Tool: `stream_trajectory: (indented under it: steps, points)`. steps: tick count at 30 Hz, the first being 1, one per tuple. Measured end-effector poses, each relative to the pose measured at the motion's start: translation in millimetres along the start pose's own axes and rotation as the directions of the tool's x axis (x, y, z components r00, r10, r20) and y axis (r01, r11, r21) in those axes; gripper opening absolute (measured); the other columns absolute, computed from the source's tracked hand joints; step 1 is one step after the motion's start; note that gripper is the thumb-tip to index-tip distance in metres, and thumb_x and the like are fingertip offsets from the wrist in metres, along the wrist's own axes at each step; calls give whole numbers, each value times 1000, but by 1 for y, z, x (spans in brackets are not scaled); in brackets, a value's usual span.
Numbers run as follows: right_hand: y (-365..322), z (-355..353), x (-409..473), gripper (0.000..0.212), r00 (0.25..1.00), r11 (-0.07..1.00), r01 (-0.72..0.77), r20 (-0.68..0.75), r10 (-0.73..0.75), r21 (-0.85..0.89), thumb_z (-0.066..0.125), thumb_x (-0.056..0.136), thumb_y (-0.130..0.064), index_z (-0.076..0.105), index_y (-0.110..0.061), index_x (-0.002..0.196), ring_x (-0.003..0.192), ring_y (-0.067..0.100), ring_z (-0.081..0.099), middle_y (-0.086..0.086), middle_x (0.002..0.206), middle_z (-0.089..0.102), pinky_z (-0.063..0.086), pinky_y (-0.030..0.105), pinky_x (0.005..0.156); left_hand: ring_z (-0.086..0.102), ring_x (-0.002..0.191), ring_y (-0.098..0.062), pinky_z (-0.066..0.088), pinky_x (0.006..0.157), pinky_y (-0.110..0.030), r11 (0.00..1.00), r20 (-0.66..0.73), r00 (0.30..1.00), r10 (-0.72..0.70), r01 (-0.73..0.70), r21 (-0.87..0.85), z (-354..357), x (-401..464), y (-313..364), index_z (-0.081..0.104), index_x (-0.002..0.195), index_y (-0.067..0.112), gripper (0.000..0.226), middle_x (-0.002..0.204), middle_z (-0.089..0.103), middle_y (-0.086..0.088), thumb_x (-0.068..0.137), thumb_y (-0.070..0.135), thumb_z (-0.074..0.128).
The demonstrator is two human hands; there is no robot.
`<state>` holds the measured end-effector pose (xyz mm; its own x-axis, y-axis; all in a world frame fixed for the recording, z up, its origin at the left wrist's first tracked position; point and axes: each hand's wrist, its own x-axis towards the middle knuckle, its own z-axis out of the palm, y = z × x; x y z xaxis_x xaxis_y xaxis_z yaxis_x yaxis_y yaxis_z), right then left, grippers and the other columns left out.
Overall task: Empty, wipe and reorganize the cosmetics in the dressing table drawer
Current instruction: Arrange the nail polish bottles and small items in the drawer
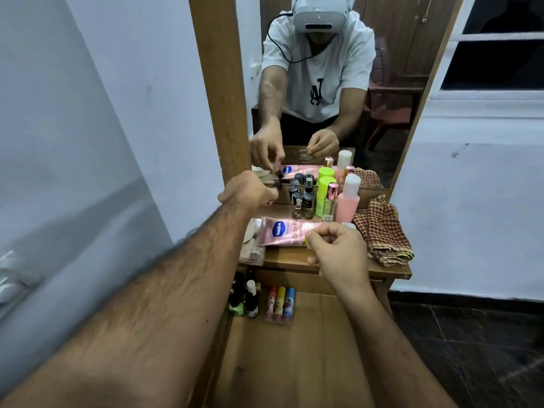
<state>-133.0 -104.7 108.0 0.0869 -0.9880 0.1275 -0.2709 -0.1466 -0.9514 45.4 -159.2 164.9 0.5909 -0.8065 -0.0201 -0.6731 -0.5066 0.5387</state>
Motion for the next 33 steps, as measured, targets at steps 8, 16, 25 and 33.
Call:
stream_trajectory:
  steps: [8, 16, 25, 33]
  points:
    - [-31, -1, -15, 9, 978, 889, -197, 149, 148, 413, 65, 94, -16, 71, -11, 98, 77, 17, 73, 8, 92, 75, 49, 21, 46, 64, 80, -14, 52, 72, -36, 886, 118, 966, 230, -158, -436, -14, -95, -28, 75, 74, 15, 15, 76, 72, 2, 80, 28, 72]
    - [-11, -5, -42, 13, 941, 884, -324, 212, 264, 338, 75, 86, -16, 69, -9, 95, 63, 7, 71, 5, 82, 75, 49, 20, 45, 66, 78, -9, 55, 73, -29, 893, 120, 968, 220, -150, -424, 20, -145, -58, 75, 79, 23, 3, 78, 72, 9, 77, 25, 76]
    - [61, 4, -47, 10, 845, 876, -474, 232, 482, -95, 73, 88, -13, 70, -6, 95, 71, 15, 71, 12, 92, 75, 53, 27, 54, 69, 83, -11, 57, 75, -27, 936, 336, 934, 119, 7, -351, 52, -145, -109, 73, 97, 20, 9, 95, 72, 2, 93, 20, 65]
    - [96, 34, -27, 11, 865, 780, -446, 13, 502, -438, 73, 87, -17, 64, -17, 81, 79, 19, 71, 6, 87, 71, 62, 37, 70, 54, 119, -16, 44, 104, -35, 978, 408, 911, 66, 21, -207, 82, -154, -126, 62, 130, 22, 33, 130, 61, 0, 97, 18, 58]
